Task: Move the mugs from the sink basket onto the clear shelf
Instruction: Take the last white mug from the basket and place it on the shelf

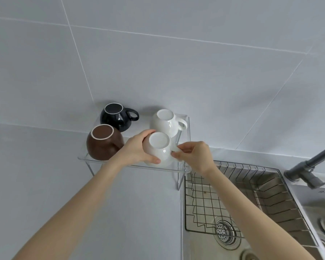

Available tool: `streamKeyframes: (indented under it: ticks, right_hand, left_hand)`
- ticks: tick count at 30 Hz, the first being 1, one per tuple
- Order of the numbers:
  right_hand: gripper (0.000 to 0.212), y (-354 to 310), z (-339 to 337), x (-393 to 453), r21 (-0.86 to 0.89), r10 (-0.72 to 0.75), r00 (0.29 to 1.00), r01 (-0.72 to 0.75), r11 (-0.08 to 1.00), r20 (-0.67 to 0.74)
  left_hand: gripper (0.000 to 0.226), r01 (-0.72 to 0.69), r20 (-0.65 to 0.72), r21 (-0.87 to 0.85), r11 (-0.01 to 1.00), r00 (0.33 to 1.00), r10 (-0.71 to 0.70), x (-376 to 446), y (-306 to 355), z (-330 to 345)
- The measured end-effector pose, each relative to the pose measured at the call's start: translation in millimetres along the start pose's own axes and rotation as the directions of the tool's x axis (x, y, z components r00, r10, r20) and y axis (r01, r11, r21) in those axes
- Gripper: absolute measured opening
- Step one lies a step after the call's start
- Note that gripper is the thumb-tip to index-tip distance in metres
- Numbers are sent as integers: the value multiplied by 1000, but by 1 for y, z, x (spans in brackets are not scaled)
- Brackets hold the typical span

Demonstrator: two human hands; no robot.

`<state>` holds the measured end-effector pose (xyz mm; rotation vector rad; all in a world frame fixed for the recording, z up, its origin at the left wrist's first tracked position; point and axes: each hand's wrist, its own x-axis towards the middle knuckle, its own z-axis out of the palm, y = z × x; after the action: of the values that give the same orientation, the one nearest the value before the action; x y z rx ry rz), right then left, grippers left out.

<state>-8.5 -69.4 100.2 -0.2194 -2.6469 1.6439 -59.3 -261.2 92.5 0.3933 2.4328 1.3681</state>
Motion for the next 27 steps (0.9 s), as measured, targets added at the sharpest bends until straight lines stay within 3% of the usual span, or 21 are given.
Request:
streamKeyframes:
  ticks: [7, 12, 18, 27]
  right_hand:
    - [9, 2, 3, 3, -15, 1, 1000, -1, 1000, 10]
    - [44, 3, -2, 2, 1, -1, 1000, 1, 1000, 7]
    - [20, 9, 2, -5, -187, -166, 986, 160, 969, -19]
    - [22, 15, -11, 8, -127, -175, 984, 175, 976, 13]
  left_hand:
    - [100, 19, 12, -21, 1000, 1000, -18, 3, -8, 1]
    - [107, 22, 32, -17, 1000, 999, -22, 4, -4, -2]
    - [104, 18, 64, -10, 1000, 998, -17, 6, -3, -9]
    - [106, 17, -103, -1, 1000, 995, -17, -5, -1, 8]
